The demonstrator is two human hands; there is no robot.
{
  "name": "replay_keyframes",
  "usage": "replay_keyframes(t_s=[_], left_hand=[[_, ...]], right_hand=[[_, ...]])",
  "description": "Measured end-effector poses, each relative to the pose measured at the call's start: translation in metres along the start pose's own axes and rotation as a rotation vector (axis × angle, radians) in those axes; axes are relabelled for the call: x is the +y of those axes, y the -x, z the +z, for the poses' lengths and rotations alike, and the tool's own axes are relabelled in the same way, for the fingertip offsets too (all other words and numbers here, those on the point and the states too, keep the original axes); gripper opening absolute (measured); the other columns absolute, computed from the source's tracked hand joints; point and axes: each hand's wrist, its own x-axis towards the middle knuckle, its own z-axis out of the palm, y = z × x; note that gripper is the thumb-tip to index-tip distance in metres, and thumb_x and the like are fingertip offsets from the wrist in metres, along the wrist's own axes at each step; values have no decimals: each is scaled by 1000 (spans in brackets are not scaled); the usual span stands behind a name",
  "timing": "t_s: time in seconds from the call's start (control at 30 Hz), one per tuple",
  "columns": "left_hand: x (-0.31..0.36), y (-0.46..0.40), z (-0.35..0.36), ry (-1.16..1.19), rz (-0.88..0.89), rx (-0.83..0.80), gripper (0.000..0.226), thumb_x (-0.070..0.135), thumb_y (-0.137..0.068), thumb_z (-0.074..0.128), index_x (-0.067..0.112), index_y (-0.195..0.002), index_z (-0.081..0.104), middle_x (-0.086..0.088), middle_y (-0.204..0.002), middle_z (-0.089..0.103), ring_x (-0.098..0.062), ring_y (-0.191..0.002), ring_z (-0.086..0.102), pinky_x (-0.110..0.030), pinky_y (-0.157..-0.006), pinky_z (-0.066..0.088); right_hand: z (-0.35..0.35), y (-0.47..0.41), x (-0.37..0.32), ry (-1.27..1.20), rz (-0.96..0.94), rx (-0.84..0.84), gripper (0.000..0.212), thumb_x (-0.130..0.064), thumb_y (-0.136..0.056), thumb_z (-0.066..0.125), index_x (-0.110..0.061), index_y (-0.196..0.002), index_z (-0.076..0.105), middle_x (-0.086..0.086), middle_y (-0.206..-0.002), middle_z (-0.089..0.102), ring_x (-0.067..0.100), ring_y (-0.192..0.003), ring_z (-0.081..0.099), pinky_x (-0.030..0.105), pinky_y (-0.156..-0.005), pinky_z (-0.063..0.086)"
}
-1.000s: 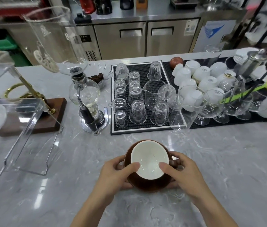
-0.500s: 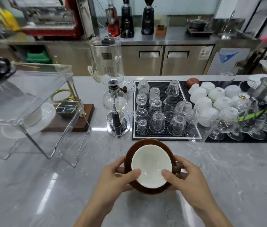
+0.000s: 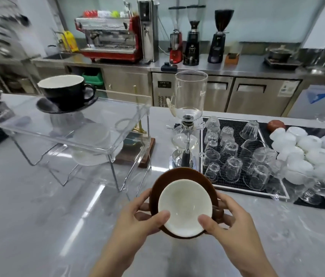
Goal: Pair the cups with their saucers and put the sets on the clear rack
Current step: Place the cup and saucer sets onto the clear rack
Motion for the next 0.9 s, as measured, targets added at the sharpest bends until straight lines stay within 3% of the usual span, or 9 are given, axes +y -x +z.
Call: replay_keyframes(t_s=[0.17, 0.3, 0.4, 0.5, 0.63, 0.73, 0.8, 0.9], left_hand=[[23, 11, -19, -9, 90, -8, 67, 34, -50, 91, 41, -115, 74, -5, -91, 72, -24, -79, 71, -48, -83, 63], [45, 20, -28, -57, 191, -27, 62, 40, -53, 88, 51, -112, 71, 3, -88, 73, -18, -76, 71, -48, -84, 62], [62, 25, -36, -67, 257, -27, 65, 43, -54, 88, 51, -116, 69, 1, -93, 75, -18, -75, 71, -51, -85, 61], [79, 28, -43, -63, 333, 1, 65, 43, -52, 88, 54, -113, 70, 5, -89, 74, -16, -71, 70, -54, -84, 61], [98, 30, -56, -63, 391, 4, 63, 46, -51, 89, 52, -111, 72, 8, -83, 72, -15, -68, 69, -55, -84, 61], [113, 31, -68, -57, 431, 10, 63, 48, -49, 90, 52, -110, 72, 6, -82, 71, -16, -68, 69, -54, -83, 61], [123, 31, -77, -39, 457, 7, 63, 46, -49, 90, 49, -110, 73, 4, -82, 72, -20, -71, 70, -49, -79, 63], [138, 27, -92, 15, 474, 8, 63, 41, -50, 91, 43, -111, 75, -3, -83, 73, -34, -82, 75, -45, -74, 64]], right_hand=[[11, 5, -26, -26, -53, 16, 78, -38, -44, 89, -43, -117, 63, -18, -98, 71, 11, -81, 75, 44, -68, 64], [17, 10, -52, -21, -117, 18, 70, -27, -47, 98, -49, -106, 68, -17, -99, 71, 11, -75, 74, 36, -60, 62], [24, 13, -76, -21, -172, 20, 67, -25, -51, 97, -43, -109, 69, -13, -100, 74, 11, -73, 74, 26, -54, 60], [31, 15, -101, -30, -221, 23, 68, -24, -53, 93, -37, -114, 67, -8, -101, 76, 13, -74, 75, 24, -53, 59], [43, 13, -126, -48, -277, -1, 83, -41, -49, 94, -31, -125, 64, -7, -108, 76, 18, -88, 77, 40, -69, 62], [55, 10, -141, -52, -330, -6, 102, -60, -33, 93, -30, -126, 64, -7, -109, 76, 17, -89, 77, 39, -68, 64], [66, 7, -151, -71, -362, -20, 93, -61, -36, 93, -35, -121, 67, -7, -108, 76, 16, -88, 77, 36, -66, 64], [82, -2, -168, -77, -408, -70, 67, -46, -47, 93, -46, -109, 68, -11, -105, 76, 11, -89, 76, 31, -68, 64]])
